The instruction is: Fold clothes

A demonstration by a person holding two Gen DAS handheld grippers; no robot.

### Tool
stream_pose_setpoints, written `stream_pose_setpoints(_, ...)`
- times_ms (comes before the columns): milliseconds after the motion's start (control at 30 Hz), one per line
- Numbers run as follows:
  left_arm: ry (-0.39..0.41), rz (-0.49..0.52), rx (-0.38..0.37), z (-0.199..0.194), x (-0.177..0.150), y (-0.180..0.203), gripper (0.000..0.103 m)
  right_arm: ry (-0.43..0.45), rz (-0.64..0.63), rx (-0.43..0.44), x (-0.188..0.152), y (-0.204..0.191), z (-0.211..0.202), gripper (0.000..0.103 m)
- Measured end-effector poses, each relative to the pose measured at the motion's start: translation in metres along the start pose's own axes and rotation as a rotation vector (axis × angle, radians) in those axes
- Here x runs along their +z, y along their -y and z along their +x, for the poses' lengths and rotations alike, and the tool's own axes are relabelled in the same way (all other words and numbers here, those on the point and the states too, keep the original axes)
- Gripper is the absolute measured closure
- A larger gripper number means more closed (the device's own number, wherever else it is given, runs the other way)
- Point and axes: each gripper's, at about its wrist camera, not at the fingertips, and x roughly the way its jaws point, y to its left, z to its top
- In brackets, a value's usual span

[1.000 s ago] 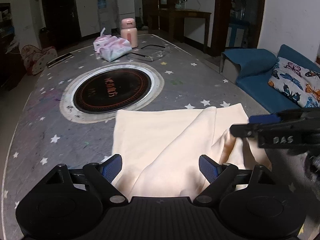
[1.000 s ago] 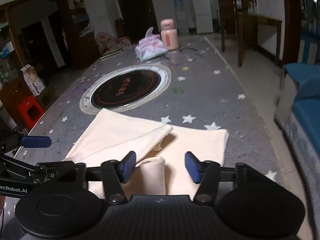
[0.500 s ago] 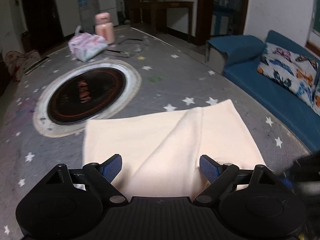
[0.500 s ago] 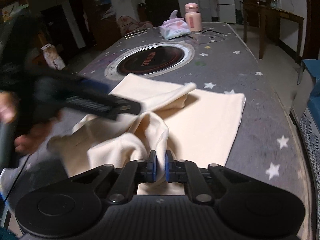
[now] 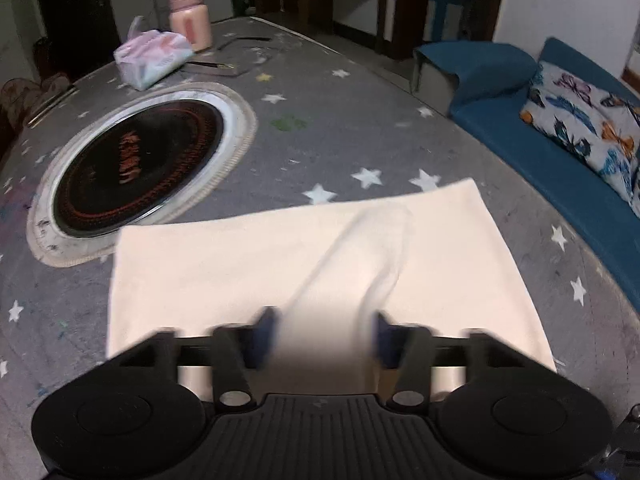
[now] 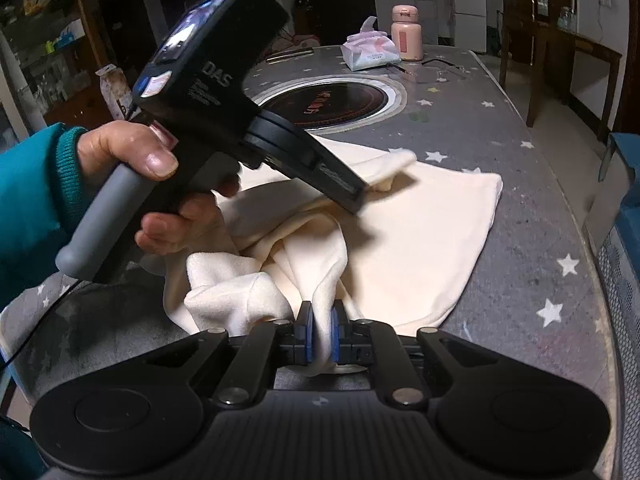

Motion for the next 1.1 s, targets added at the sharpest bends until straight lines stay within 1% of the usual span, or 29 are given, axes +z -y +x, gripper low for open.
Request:
stream_pose_setpoints(33,0.004,-0.022,-0.014,-0.003,-0.001,-0.006,0.088,0.0,-0.011,-0.005,0.001,0.0,0.0,0.093)
stream_pose_setpoints(100,0.025,-0.059,-0.019,-0.013,-0.006,-0.018,0.092,0.001,-0.038,-0.015,0.006,0.0,0.001,0.088)
stream_pose_setpoints(133,0.037,-0.08,-0.016,-0.019,-0.009,-0.026,0.093,0.003,-0.048,-0.021,0.009,0.0,0.002,0.085)
stream_pose_setpoints(200,0.06,-0.129,-0.015,-0.032,-0.016,-0.041,0.093,0.005,-0.07,-0.031,0.016,0.0,0.004,0.069)
stream_pose_setpoints(267,0.091,-0.175,-0.017,-0.048,-0.025,-0.056,0.094,-0.003,-0.104,-0.036,0.023,0.0,0.008,0.066)
stream_pose_setpoints(333,0.12,-0.213,-0.01,-0.064,-0.035,-0.071,0.094,-0.017,-0.148,-0.045,0.031,-0.001,0.014,0.059)
stream_pose_setpoints(400,0.145,-0.256,0.005,-0.081,-0.05,-0.087,0.094,-0.027,-0.192,-0.06,0.038,-0.002,0.02,0.056)
stream_pose_setpoints(533,0.19,-0.343,0.044,-0.114,-0.082,-0.119,0.094,-0.04,-0.24,-0.062,0.054,-0.003,0.033,0.055)
stream_pose_setpoints(633,0.208,-0.416,0.095,-0.137,-0.112,-0.143,0.094,-0.062,-0.285,-0.044,0.063,-0.008,0.043,0.055)
stream_pose_setpoints(733,0.205,-0.487,0.145,-0.153,-0.141,-0.165,0.094,-0.116,-0.29,-0.007,0.069,-0.008,0.061,0.055)
stream_pose_setpoints(833,0.179,-0.543,0.182,-0.161,-0.168,-0.18,0.094,-0.152,-0.313,0.007,0.069,-0.012,0.076,0.059)
stream_pose_setpoints(867,0.167,-0.557,0.189,-0.162,-0.176,-0.183,0.094,-0.145,-0.309,0.016,0.068,-0.014,0.076,0.067)
stream_pose_setpoints(900,0.16,-0.567,0.191,-0.162,-0.182,-0.185,0.094,-0.138,-0.305,0.025,0.067,-0.015,0.076,0.079)
stream_pose_setpoints(967,0.15,-0.584,0.192,-0.162,-0.191,-0.186,0.094,-0.104,-0.304,0.026,0.063,-0.02,0.067,0.092)
stream_pose_setpoints(1000,0.145,-0.592,0.192,-0.162,-0.196,-0.187,0.094,-0.086,-0.308,0.015,0.061,-0.022,0.063,0.093)
stream_pose_setpoints(1100,0.134,-0.611,0.196,-0.163,-0.208,-0.189,0.094,0.014,-0.313,-0.027,0.052,-0.026,0.031,0.095)
